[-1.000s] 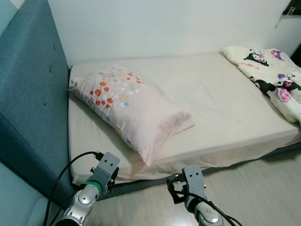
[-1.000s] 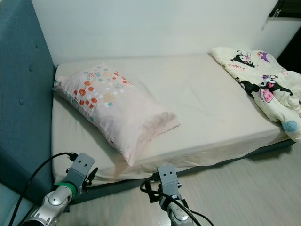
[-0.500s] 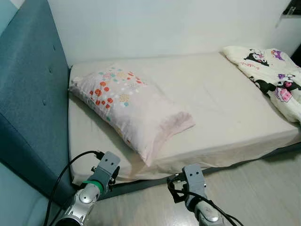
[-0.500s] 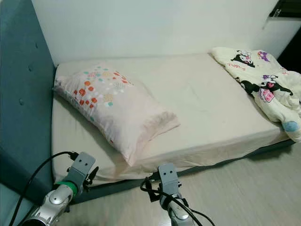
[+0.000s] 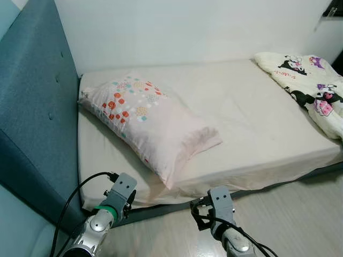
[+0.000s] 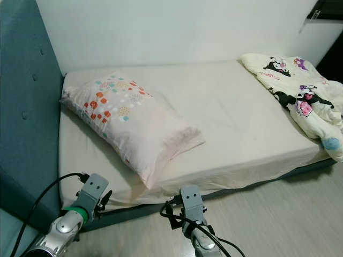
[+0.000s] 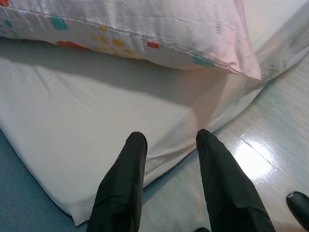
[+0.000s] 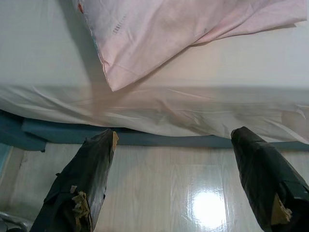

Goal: Clean up the room

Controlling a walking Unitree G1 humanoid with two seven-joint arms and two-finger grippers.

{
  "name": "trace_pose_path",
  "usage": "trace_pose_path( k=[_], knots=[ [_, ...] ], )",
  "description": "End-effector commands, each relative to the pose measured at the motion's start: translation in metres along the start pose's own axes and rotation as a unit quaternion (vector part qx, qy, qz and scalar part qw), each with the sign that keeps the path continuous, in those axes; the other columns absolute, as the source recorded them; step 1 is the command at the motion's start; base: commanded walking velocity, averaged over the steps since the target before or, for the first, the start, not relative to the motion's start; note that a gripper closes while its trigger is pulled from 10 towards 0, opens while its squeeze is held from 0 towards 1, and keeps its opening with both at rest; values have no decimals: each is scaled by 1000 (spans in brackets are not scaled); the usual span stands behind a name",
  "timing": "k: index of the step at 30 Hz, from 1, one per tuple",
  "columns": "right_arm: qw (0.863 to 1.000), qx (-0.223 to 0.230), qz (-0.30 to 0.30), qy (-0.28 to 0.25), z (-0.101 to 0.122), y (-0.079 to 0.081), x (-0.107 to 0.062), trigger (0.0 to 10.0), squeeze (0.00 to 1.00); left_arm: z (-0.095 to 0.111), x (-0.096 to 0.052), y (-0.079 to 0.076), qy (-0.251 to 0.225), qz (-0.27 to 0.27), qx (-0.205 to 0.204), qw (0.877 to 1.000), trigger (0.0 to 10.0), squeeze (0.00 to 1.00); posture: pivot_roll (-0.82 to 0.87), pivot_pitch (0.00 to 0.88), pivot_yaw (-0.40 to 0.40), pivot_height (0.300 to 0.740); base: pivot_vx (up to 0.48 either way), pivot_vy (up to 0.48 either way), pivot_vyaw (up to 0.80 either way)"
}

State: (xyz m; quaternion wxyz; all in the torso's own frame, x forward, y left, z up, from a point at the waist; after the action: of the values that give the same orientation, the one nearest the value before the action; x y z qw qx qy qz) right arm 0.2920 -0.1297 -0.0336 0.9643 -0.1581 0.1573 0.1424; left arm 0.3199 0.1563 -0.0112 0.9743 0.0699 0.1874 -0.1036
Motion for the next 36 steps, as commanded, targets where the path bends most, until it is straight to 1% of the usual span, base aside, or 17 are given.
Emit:
trace_pose_path(
  k=[1,9,10,13,16,18,19,22,24,25,27,28,29,30,31,34,36],
  knots=[
    [1000,6,-4,15,-8,-2,-3,10000,0,-5,-1,-2,10,-1,-2,1000,10000,0,39,17,-14,740,0,0,0],
    [1000,-3,-24,1,-2,-9,-2,10000,0,-1,-1,1,-5,5,3,1000,10000,0,37,15,-14,740,0,0,0],
    [994,25,-84,-72,23,-32,-6,10000,0,15,-9,13,-52,13,-15,998,10000,0,39,18,-20,740,0,0,0],
    [988,38,-105,-111,36,-41,-14,10000,0,22,-16,18,-73,12,-18,997,10000,0,35,28,-24,740,0,0,0],
    [973,53,-134,-179,63,-53,-46,10000,0,45,-45,21,-132,-6,18,991,10000,0,34,40,-23,740,0,0,0],
    [973,53,-134,-179,63,-53,-46,10000,0,45,-45,21,-132,-6,18,991,10000,0,34,40,-23,740,0,0,0],
    [971,53,-135,-190,69,-53,-56,10000,0,55,-55,18,-149,-17,30,988,10000,0,36,43,-22,740,0,0,0],
    [970,49,-132,-198,74,-51,-63,10000,0,63,-64,14,-164,-32,47,985,10000,0,36,43,-22,740,0,0,0],
    [973,44,-99,-206,78,-33,-73,10000,0,66,-82,12,-166,-56,84,981,10000,0,42,43,-19,740,0,0,0],
    [973,44,-99,-206,78,-33,-73,10000,0,66,-82,12,-166,-56,84,981,10000,0,42,43,-19,740,0,0,0],
    [978,42,-65,-196,73,-14,-88,10000,0,64,-101,11,-158,-55,63,984,10000,0,57,39,-19,740,0,0,0],
    [978,42,-65,-196,73,-14,-88,10000,0,64,-101,11,-158,-55,63,984,10000,0,57,39,-19,740,0,0,0],
    [979,48,-61,-186,68,-11,-92,10000,0,61,-105,9,-151,-47,38,987,10000,0,57,39,-19,740,0,0,0],
    [979,48,-61,-186,68,-11,-92,10000,0,61,-105,9,-151,-47,38,987,10000,0,57,39,-19,740,0,0,0],
    [981,52,-64,-178,64,-11,-93,10000,0,58,-105,6,-146,-46,17,988,10000,0,57,36,-23,740,0,0,0],
    [982,60,-82,-160,64,-19,-91,10000,0,47,-93,4,-117,-36,-31,992,10000,0,39,29,-16,740,0,0,0],
    [982,60,-84,-158,65,-20,-91,10000,0,48,-90,4,-115,-33,-30,992,10000,0,39,29,-16,740,0,0,0]
  ],
)
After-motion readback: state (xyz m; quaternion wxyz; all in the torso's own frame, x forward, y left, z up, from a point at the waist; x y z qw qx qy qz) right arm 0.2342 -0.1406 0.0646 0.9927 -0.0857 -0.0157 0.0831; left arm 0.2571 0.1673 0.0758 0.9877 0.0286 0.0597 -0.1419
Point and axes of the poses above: a point about 5 cm out from each wrist's last joint towards the gripper, its own x axis pointing out of the wrist towards the gripper, its own z axis along the axis of the wrist's last joint, y = z × x, the point moved 4 cm from there along x, pointing out of the wrist towards the gripper, and after that the axes turned 14 degrees about -x, right-handed, at the moved point
